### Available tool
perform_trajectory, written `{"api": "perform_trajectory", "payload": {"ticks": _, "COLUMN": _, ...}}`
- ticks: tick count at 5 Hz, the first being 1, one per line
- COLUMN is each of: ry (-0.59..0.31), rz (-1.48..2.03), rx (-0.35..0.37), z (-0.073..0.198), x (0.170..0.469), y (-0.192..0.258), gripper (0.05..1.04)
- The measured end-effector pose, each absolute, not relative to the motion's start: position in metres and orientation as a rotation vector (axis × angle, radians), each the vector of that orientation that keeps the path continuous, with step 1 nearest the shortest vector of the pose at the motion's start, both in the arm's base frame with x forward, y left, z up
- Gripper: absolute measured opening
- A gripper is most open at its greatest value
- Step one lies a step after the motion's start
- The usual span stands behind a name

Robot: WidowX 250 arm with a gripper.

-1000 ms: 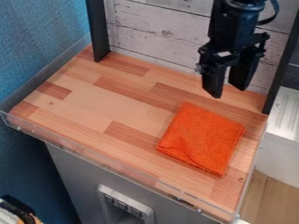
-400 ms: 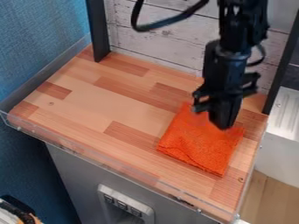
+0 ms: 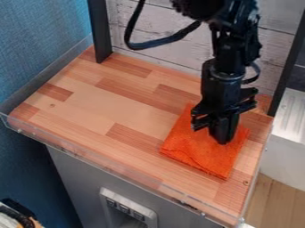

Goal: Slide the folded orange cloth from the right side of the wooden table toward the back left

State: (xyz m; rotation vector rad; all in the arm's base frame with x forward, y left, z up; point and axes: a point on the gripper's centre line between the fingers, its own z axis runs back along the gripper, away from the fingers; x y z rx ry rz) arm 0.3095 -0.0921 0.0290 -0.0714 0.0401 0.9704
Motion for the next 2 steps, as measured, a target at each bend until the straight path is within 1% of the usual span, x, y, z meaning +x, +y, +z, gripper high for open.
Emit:
{"api": "perform_trajectory", "payload": {"ticks": 1, "ry": 0.021, "rz": 0.967, "rx": -0.087, "z": 0.0206, "x": 0.3080, "y": -0.0861, "gripper": 0.059}}
{"api": "perform_trajectory", "payload": {"ticks": 2, "ry": -0.007, "rz": 0.953, "rx": -0.087, "z": 0.0134, "x": 0.3056, "y": -0.0822, "gripper": 0.059}}
